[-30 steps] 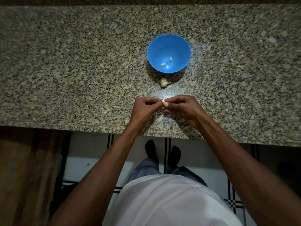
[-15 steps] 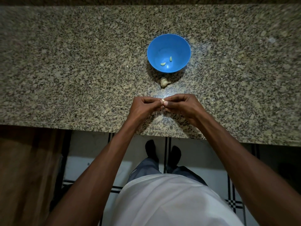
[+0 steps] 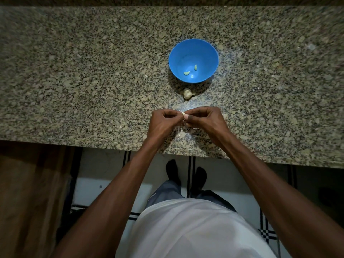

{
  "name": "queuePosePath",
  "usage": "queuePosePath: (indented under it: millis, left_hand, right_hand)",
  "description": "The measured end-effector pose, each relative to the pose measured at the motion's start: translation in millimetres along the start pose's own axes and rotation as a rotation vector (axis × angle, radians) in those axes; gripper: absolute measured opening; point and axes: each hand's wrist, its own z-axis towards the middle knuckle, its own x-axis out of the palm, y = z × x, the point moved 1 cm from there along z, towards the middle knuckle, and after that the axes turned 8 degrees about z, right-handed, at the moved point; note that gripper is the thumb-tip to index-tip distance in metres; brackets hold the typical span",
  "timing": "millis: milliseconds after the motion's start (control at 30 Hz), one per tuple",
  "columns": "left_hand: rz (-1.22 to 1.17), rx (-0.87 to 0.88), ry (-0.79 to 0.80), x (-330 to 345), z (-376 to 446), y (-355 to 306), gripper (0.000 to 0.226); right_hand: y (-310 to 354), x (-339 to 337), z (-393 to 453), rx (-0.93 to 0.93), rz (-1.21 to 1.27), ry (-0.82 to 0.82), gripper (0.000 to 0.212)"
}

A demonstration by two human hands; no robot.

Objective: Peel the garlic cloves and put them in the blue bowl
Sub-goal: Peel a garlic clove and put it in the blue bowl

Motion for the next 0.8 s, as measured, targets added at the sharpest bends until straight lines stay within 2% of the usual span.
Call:
queuePosePath:
  millis: [267, 433, 533, 700, 800]
  left_hand:
    - [0.033, 0.053, -0.009, 5, -5, 2, 0.013]
    - [-0.059, -0.009, -0.021, 3, -3, 6, 0.005]
    - [-0.052, -0.027, -0.036, 0, -4, 6, 0.007]
    - [-0.029, 0.050, -0.029, -5, -5, 7, 0.015]
    - [0.071, 0.212, 0.025, -5, -4, 4, 0.025]
  right_hand:
    - [-3, 0, -7, -0.012, -0.014, 0.000, 0.019]
    - [-9, -3, -11, 0.209, 0.224, 0.021, 0.022]
    - [-10, -5, -12, 0.252, 0.296, 0.005, 0.023]
    - [-6, -7, -7, 0.221, 0.240, -0.018, 0.021]
    - [-4, -5, -3, 0.182, 0.154, -0.010, 0.017]
